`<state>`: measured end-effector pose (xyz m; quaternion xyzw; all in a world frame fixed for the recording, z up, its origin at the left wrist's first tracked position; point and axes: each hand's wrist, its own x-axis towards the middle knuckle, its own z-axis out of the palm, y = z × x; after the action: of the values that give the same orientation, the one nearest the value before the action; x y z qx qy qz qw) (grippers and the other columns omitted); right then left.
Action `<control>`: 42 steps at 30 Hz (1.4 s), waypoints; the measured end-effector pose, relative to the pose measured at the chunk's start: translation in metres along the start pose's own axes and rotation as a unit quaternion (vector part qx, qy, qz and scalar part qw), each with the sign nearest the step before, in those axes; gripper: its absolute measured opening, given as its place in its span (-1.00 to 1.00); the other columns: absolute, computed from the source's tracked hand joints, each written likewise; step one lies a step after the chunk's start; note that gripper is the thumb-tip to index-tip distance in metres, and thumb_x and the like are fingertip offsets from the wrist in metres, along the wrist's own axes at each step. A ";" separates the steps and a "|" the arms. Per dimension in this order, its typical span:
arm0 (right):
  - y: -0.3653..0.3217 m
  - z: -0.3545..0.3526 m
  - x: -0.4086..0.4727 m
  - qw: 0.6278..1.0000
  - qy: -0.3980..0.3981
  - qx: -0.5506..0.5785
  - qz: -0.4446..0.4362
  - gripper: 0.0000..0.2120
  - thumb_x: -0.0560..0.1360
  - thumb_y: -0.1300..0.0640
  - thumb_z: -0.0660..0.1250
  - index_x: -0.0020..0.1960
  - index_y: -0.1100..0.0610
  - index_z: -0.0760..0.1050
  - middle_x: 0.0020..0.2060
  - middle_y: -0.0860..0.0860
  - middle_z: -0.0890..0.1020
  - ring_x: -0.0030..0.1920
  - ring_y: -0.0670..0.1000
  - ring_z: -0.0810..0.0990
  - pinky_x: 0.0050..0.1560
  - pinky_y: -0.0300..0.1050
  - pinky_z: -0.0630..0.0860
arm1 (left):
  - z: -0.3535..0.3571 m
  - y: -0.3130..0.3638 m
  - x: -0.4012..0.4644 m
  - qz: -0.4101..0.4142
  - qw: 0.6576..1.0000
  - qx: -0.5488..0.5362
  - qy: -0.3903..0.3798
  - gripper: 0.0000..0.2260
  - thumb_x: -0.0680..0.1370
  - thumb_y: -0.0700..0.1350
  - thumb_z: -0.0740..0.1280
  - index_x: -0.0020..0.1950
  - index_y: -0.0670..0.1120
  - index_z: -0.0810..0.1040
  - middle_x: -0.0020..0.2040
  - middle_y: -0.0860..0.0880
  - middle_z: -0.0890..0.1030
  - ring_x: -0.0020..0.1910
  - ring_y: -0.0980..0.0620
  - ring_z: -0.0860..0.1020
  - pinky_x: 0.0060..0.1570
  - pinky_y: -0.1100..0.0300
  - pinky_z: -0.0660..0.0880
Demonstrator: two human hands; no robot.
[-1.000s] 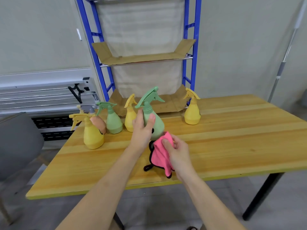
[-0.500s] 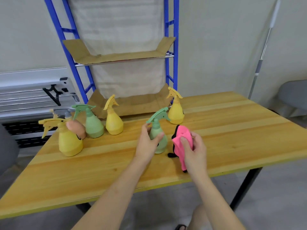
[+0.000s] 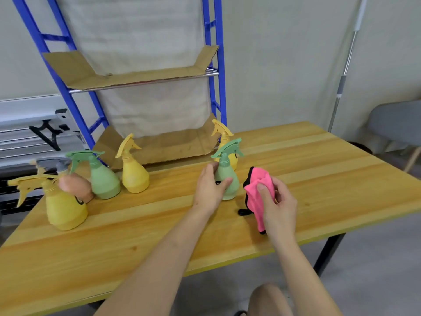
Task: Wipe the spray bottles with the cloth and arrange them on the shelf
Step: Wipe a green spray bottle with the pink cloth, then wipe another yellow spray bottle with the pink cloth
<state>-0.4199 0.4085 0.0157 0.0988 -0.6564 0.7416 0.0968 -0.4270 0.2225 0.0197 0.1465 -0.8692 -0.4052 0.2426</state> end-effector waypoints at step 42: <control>-0.027 0.207 -0.088 0.974 -0.221 0.014 -0.039 -0.80 0.62 0.10 0.43 0.12 -0.21 0.60 0.03 -0.23 0.71 0.08 -0.19 0.65 0.08 -0.20 0.60 | -0.236 -0.144 -0.085 -0.103 0.957 -0.023 0.271 -0.87 0.65 -0.14 0.32 0.20 -0.04 0.53 0.08 -0.05 0.60 0.00 0.02 0.57 0.07 0.05 0.55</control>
<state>-0.3241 0.2051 0.0423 0.2869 -0.6470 0.7061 -0.0234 -0.2198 0.0207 0.0132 0.3343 -0.7414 -0.3925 0.4295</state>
